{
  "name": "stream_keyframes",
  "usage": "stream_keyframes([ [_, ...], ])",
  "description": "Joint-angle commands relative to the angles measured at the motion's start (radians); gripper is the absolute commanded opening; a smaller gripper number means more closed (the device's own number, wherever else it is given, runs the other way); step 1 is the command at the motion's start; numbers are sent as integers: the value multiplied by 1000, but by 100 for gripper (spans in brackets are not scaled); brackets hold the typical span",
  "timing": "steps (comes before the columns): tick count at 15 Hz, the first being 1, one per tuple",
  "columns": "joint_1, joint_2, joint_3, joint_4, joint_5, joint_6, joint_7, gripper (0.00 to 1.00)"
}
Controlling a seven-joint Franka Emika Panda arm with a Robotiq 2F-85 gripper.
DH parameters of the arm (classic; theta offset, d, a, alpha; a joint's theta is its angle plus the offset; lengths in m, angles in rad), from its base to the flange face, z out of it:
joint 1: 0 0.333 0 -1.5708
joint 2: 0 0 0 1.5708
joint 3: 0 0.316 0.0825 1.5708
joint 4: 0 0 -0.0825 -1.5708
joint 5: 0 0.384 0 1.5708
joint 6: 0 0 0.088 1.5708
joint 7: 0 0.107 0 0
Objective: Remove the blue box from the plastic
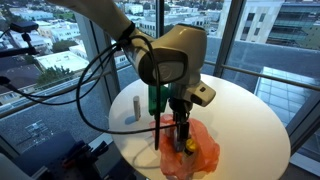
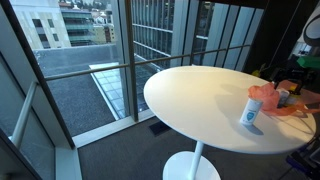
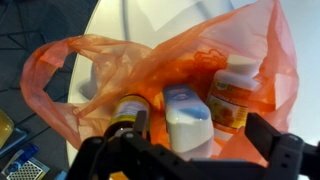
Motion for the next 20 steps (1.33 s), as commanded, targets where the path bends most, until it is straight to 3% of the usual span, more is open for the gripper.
stream_keyframes([
  [1,7,28,-12,25,-29,34,43,100],
  [5,10,38,-22,22,-51,68,72,100],
  [6,11,39,-23,22,-55,71,77,94],
  [7,11,39,-25,21,-59,73,82,79],
  [12,12,37,-25,16,-67,76,91,51],
  [15,13,34,-26,13,-71,74,94,23],
  [20,16,-45,-24,-12,-87,25,80,23],
])
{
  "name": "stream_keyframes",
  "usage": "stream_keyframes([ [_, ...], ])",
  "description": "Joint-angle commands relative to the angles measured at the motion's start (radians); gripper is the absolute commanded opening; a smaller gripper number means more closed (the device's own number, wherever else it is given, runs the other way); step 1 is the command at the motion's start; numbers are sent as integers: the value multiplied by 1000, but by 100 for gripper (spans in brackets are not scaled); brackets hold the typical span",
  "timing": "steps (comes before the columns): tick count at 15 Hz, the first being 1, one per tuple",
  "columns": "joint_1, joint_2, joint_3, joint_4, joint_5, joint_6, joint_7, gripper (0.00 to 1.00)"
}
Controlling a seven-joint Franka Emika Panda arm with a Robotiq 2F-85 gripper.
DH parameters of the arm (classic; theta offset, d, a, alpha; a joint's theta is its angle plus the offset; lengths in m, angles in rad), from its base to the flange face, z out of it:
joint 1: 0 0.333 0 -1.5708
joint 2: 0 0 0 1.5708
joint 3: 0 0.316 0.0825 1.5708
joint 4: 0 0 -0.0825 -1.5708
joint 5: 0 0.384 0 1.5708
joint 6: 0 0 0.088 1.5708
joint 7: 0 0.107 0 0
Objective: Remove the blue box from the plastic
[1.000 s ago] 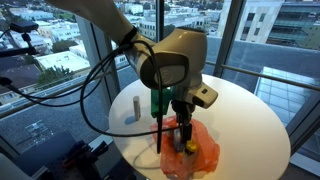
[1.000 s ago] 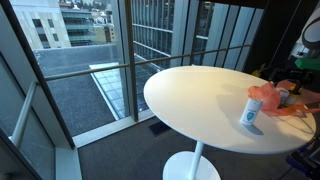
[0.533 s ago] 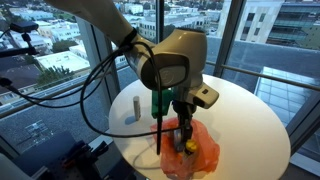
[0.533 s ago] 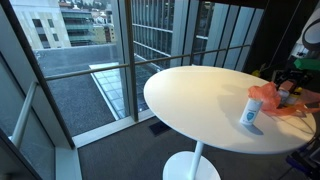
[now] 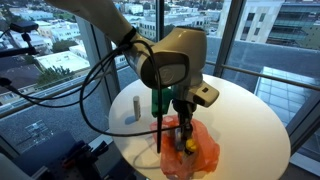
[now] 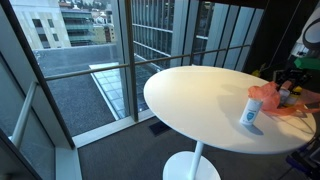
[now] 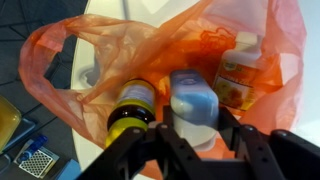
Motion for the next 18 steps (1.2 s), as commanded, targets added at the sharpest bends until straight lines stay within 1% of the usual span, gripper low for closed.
stream_keyframes([
  [1,14,-85,-8,-20,-46,-61,15,23],
  [5,14,-169,11,-40,-74,-142,0,23],
  [12,20,-299,67,-60,-65,-289,-26,23],
  [15,29,-334,96,-49,-55,-327,-32,23],
  [18,45,-347,124,-35,-44,-317,-39,23],
])
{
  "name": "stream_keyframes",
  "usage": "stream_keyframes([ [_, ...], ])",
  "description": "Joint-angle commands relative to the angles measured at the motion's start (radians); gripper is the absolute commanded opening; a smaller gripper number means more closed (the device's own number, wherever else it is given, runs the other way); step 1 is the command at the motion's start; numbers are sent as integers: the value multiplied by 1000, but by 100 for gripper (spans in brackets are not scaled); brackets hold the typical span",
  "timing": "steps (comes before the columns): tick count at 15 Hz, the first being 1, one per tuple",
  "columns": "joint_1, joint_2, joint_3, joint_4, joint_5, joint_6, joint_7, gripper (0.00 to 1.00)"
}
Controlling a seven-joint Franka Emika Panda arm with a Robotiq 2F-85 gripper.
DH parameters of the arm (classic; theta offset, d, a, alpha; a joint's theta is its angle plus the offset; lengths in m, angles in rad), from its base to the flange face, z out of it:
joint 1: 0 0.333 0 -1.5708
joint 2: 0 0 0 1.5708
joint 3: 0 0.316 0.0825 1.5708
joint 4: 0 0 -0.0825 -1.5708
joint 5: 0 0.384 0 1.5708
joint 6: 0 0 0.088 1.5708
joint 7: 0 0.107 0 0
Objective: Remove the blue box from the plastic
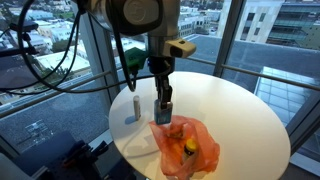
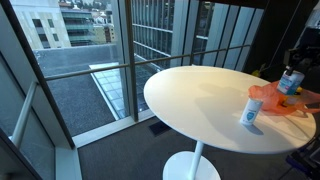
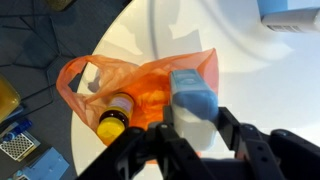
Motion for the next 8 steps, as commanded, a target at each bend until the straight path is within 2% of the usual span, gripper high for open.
stream_keyframes([
  [1,18,-28,30,14,9,-16,-25,23],
  [8,73,38,92,58,17,25,-7,23],
])
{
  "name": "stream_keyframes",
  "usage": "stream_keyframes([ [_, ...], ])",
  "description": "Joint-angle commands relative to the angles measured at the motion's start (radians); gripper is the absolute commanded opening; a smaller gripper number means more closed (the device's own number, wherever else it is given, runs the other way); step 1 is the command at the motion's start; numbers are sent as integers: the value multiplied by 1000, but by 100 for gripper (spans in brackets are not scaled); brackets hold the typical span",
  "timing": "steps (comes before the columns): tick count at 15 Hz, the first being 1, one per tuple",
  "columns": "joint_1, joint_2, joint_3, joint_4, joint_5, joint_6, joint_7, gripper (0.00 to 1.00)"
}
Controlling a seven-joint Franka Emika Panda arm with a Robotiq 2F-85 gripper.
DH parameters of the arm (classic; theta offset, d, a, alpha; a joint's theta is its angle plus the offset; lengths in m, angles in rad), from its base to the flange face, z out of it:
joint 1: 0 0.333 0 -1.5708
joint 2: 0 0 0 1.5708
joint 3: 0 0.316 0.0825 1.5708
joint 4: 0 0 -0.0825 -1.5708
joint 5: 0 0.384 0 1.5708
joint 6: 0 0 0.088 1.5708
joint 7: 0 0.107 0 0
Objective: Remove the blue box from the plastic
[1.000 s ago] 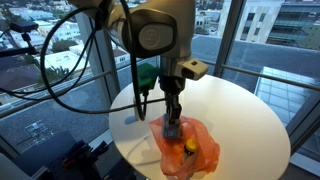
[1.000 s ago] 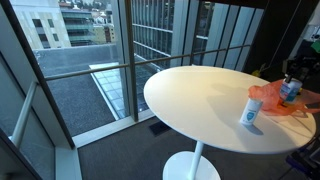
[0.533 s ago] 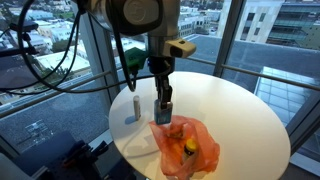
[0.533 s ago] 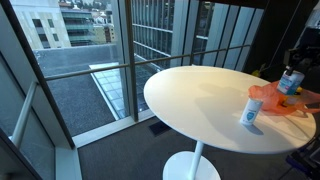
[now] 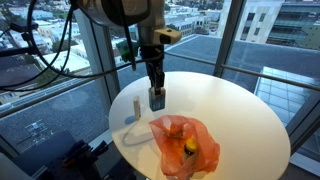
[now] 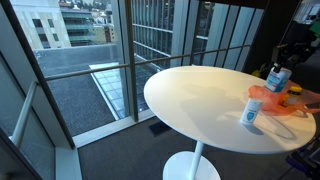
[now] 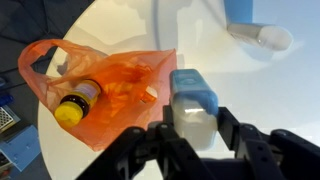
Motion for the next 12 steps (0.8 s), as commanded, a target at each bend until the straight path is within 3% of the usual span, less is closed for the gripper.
stream_keyframes([
  [1,19,54,21,42,18,23,-7,23],
  [12,57,240,26,85,71,127,3,23],
])
